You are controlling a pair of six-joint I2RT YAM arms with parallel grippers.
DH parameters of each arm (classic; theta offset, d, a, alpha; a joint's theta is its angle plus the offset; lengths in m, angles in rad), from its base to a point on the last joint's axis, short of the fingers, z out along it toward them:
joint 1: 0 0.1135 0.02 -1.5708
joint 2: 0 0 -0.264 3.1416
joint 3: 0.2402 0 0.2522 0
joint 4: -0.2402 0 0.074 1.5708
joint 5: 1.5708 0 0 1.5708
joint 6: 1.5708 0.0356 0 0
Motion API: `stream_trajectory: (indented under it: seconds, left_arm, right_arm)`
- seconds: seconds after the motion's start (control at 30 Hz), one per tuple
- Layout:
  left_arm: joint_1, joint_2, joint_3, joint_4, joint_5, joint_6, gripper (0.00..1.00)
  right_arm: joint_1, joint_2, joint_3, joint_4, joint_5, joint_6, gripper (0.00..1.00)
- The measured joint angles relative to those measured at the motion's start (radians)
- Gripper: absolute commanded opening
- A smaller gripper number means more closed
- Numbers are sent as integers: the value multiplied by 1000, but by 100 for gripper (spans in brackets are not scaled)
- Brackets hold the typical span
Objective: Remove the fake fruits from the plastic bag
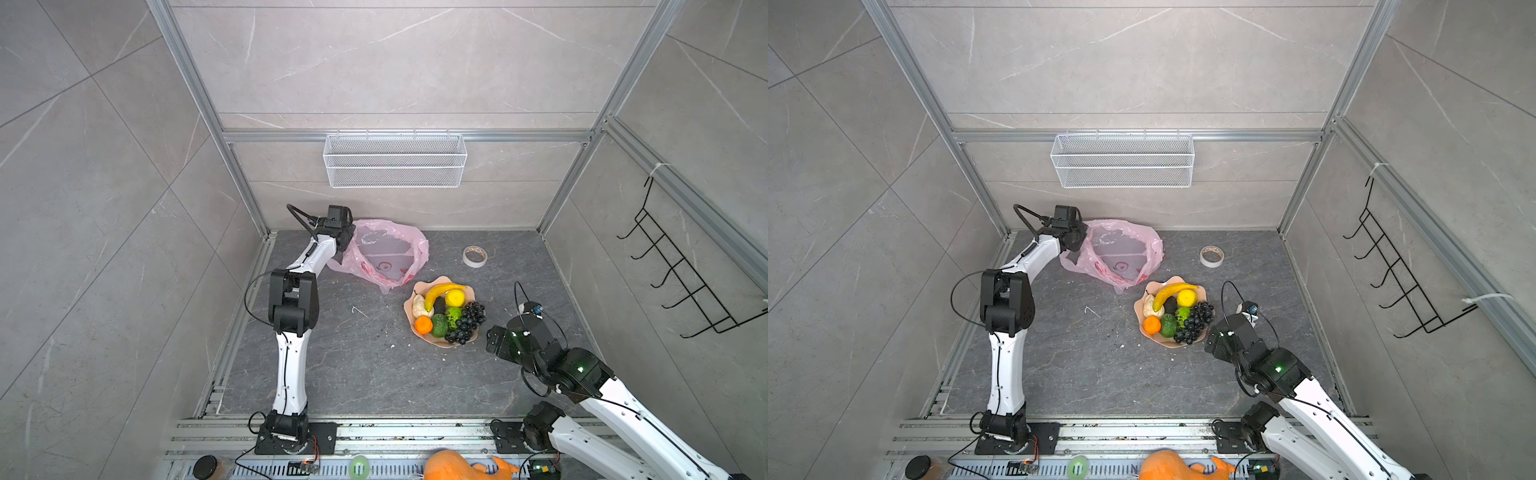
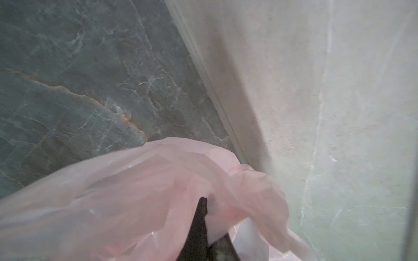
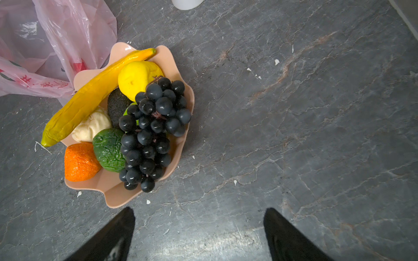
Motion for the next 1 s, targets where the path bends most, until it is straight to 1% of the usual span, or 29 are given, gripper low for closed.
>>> stream_trajectory:
  seconds: [0.17,0.3,0.37,0.53,0.63,0.77,0.9,1.0]
  left_arm:
    - [-60,6,70,24,8,-23,0]
    - [-117,63,105,32,32,-42,5]
    - [-138,87,105,23,45,-48,11]
    - [-148,113,103,-12,85,-53,37]
    - [-138,106,105,-26,87,-26,50]
    - [-127,69,104,-93,88,30,62]
    - [-120,-20,104,-187,98,105,72]
    - [-118,-112,85,-232,112,163,75]
  right_arm:
    - [0,28,0,0,0,0,92]
    - [0,38,0,0,3,0,92]
    - [0,38,0,0,3,0,92]
    - [0,39,0,0,6,0,92]
    - [0,39,0,0,6,0,92]
    - [0,40,0,0,6,0,92]
    - [0,41,0,0,7,0,92]
    - [0,41,0,0,7,0,92]
